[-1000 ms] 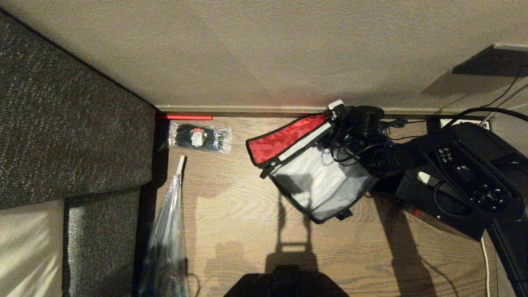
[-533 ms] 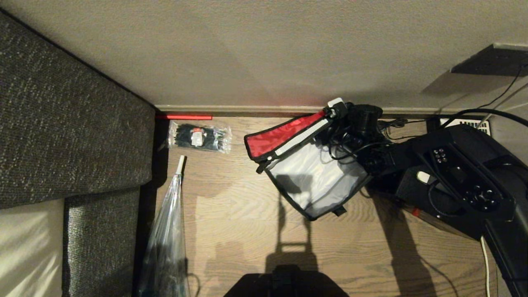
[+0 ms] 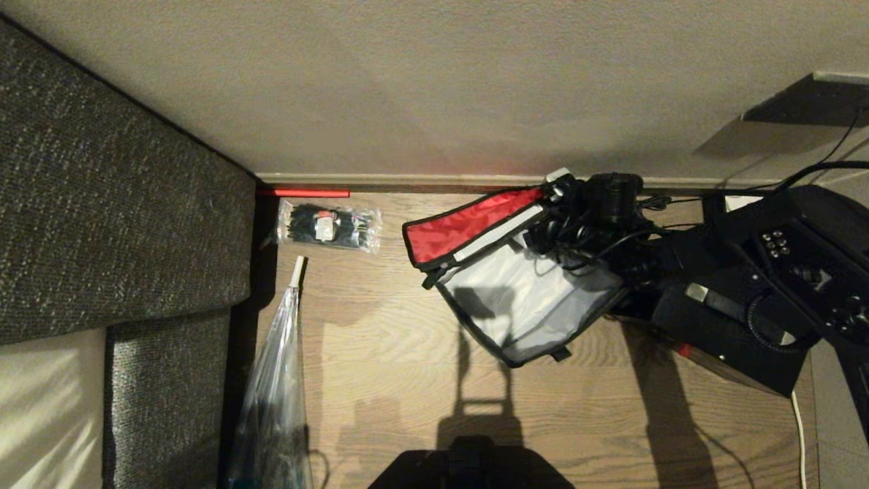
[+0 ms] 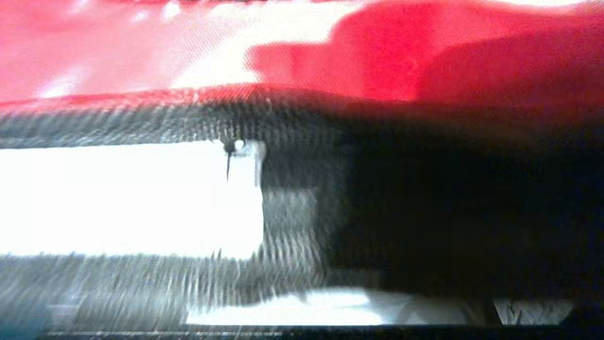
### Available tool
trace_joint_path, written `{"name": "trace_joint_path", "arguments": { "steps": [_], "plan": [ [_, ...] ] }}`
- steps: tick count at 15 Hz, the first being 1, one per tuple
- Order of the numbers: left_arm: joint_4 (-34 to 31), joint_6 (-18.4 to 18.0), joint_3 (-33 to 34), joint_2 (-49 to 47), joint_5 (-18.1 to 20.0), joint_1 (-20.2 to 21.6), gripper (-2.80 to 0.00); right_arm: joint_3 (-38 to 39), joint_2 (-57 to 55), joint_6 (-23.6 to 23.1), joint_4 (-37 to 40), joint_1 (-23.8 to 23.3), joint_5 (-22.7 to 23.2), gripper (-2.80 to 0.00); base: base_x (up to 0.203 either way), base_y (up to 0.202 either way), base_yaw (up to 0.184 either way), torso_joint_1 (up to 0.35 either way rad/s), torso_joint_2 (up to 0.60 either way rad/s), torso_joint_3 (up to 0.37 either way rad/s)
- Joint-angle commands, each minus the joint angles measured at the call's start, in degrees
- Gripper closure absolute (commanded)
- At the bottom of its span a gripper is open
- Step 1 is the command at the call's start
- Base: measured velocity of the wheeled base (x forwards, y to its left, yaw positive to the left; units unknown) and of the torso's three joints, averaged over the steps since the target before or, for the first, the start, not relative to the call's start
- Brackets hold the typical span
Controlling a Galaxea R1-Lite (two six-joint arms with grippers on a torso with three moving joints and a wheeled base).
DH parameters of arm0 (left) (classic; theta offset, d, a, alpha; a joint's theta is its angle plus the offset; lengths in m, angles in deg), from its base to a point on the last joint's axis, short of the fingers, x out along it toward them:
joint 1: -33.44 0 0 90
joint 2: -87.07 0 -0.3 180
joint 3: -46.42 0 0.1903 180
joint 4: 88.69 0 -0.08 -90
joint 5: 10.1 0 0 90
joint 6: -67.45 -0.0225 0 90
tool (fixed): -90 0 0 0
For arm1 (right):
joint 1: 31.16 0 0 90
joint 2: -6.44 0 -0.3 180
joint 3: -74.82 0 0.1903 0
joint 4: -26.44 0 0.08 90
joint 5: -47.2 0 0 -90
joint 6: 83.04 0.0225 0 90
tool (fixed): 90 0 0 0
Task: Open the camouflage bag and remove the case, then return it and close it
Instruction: Grip the handle again
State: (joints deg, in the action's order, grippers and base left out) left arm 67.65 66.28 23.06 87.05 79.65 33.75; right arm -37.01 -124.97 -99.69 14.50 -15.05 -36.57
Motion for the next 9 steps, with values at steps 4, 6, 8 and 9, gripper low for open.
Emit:
{"name": "trace_joint_path", "arguments": {
  "steps": [4, 6, 8, 9],
  "plan": [
    [-0.05, 0.03, 0.18, 0.11, -0.02, 0.04, 0.0, 4.21, 10.26, -0.83, 0.87, 0.24, 1.56, -2.8, 0.0, 0.0, 0.0, 0.0, 0.0, 0.0],
    [0.01, -0.06, 0.18, 0.11, -0.02, 0.05, 0.0, 2.44, 9.96, -2.16, 0.43, 0.24, 1.43, -2.8, 0.0, 0.0, 0.0, 0.0, 0.0, 0.0],
    [-0.05, 0.02, 0.17, 0.11, -0.02, 0.05, 0.0, -1.94, 7.99, -4.76, -0.06, 0.12, 1.41, -2.8, 0.0, 0.0, 0.0, 0.0, 0.0, 0.0],
    [0.0, -0.06, 0.1, 0.11, -0.02, 0.05, 0.0, -3.94, 6.95, -5.54, -0.95, 0.02, 1.42, -2.8, 0.0, 0.0, 0.0, 0.0, 0.0, 0.0]
  ]
}}
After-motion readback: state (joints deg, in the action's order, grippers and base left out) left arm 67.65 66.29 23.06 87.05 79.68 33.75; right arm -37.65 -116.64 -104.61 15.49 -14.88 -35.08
